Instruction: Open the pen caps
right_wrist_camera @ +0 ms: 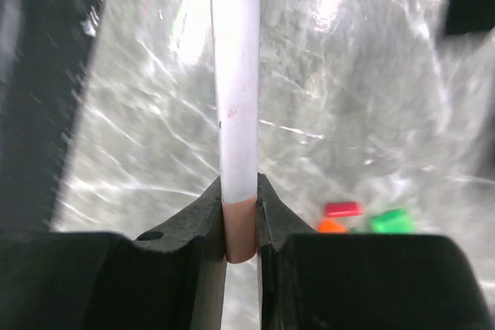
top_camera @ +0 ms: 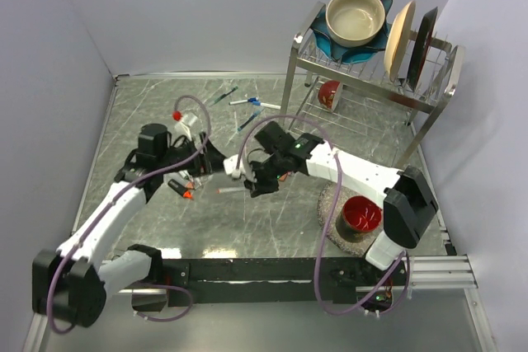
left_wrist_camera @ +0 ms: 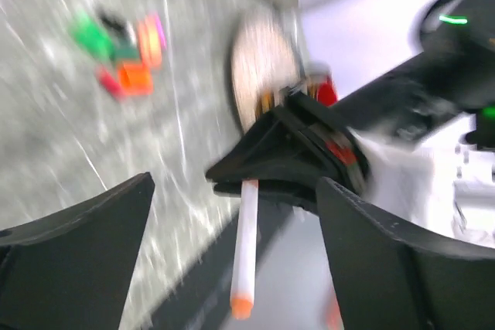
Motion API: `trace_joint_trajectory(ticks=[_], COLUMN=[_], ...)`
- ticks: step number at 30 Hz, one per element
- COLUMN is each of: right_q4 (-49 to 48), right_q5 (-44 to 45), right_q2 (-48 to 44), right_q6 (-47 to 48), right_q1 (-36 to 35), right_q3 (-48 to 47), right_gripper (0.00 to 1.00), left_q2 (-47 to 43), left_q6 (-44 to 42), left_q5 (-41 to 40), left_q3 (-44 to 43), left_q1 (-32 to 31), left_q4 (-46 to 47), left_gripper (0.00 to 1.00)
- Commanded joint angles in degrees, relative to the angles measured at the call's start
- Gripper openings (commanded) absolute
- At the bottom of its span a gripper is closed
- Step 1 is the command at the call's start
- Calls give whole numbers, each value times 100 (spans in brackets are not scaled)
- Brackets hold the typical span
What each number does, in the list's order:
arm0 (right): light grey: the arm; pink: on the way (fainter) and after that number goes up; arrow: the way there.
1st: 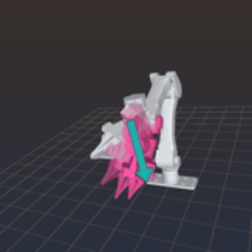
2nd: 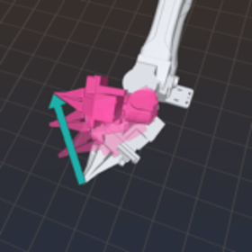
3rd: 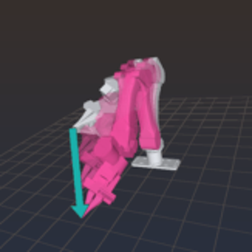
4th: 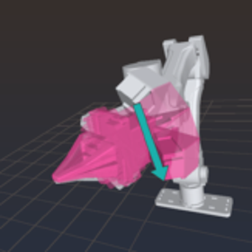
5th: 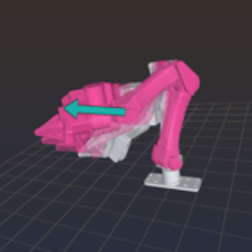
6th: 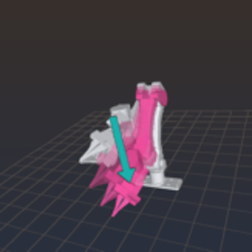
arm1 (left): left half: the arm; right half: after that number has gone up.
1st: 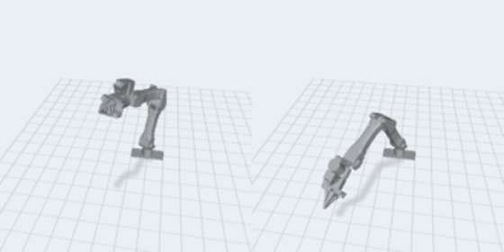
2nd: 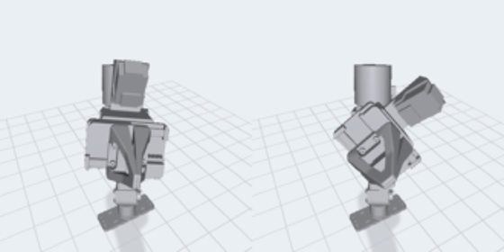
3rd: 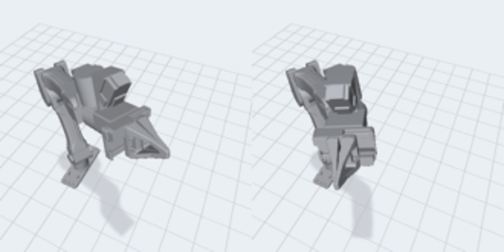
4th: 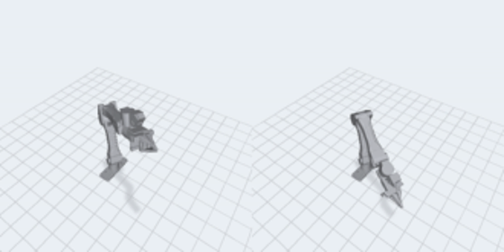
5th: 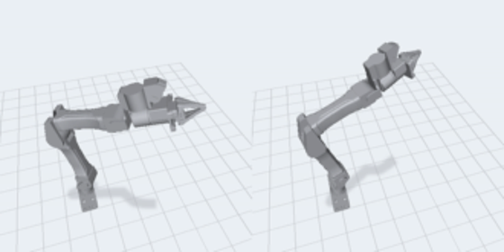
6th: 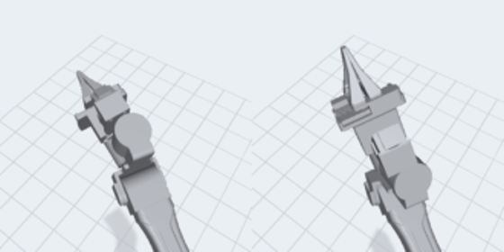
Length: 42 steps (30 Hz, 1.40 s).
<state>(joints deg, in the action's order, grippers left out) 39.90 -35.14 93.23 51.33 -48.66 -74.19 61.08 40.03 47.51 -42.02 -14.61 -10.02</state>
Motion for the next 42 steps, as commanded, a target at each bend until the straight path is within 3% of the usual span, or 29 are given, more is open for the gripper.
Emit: trace_joint_trajectory(ticks=[1, 3, 7, 11, 16, 19, 23, 30, 31, 33, 34, 37, 41, 42], right_q4=[-597, -990, -1774, -2748, -3690, -4007, -4253, -4254, -4236, -4122, -4078, -4034, -3771, -3718], right_q5=[-1555, -2012, -2112, -2112, -2103, -2103, -2146, -2199, -2208, -2191, -2217, -2252, -2261, -2252], right_q2=[-393, -385, -323, -209, -112, -112, -86, -24, -16, 19, 28, 64, 134, 151], right_q6=[-1844, -2573, -3760, -5356, -6660, -7240, -7392, -7409, -7357, -7296, -7243, -7190, -6953, -6909], right_q1=[752, 946, 1070, 1087, 1113, 1105, 1105, 1114, 1114, 1113, 1114, 1087, 886, 850], right_q3=[150, 221, 467, 643, 941, 1090, 1100, 1091, 1074, 1030, 1021, 1056, 1004, 942], right_gripper=[0, 0, 0, 0, 0, 0, 0, 0, 0, 0, 0, 0, 0, 0], left_q2=[-877, -1132, -1099, -765, -606, -536, -343, 132, 150, 150, 106, -201, -483, -448], left_q6=[801, 1137, 1884, 1912, 1885, 1921, 1912, 1833, 1807, 1728, 1675, 1438, 1832, 1798], left_q5=[-1749, -2016, -2132, -2333, -2957, -3308, -3555, -3345, -3336, -3466, -3833, -4389, -4557, -4653], left_q3=[131, 351, 809, 696, 642, 634, 555, 291, 256, 99, 2, -227, -324, -411], left_q1=[81, 81, 55, -304, -692, -859, -1052, -1167, -1167, -1158, -1149, -694, 1192, 1354], left_q4=[957, 1764, 2855, 2989, 2919, 2883, 2822, 2795, 2795, 2481, 2287, 1794, 1530, 1451], left_gripper=[94, 98, 99, 99, 94, 83, 56, 46, 36, 6, 1, 1, 1, 1])
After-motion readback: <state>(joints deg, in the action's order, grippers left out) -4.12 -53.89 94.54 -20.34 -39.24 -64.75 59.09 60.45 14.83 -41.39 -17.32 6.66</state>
